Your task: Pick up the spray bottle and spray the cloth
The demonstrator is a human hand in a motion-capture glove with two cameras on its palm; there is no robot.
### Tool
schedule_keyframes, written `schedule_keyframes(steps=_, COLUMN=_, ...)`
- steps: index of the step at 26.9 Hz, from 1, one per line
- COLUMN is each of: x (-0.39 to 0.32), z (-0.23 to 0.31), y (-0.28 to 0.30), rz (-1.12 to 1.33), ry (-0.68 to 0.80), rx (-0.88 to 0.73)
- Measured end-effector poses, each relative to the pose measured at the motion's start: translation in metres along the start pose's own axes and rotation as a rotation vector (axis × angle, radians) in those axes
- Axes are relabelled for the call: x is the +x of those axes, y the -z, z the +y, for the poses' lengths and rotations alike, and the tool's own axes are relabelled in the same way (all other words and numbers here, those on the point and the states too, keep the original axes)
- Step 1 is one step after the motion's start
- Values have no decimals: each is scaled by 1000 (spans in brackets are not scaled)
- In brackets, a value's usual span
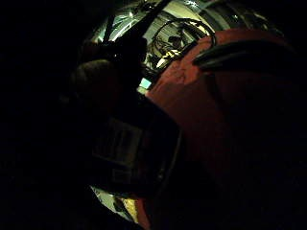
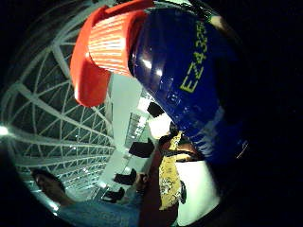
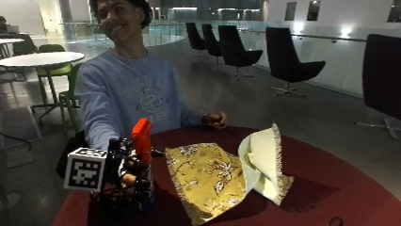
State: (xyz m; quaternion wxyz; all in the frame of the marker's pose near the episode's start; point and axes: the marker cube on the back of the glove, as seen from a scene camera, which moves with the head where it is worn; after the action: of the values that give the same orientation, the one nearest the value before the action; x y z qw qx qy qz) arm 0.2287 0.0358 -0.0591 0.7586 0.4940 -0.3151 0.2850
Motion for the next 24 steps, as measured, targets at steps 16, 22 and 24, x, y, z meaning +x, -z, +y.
schedule_keyframes(steps=16, x=-40, z=28, y=9, rz=-250, ry=-53, rx=-515)
schedule_keyframes(steps=22, x=-55, z=39, y=13, rz=-203, ry=-104, rx=-699)
schedule_keyframes(steps=24, x=-59, z=43, y=13, rz=-179, ry=-125, rx=-744)
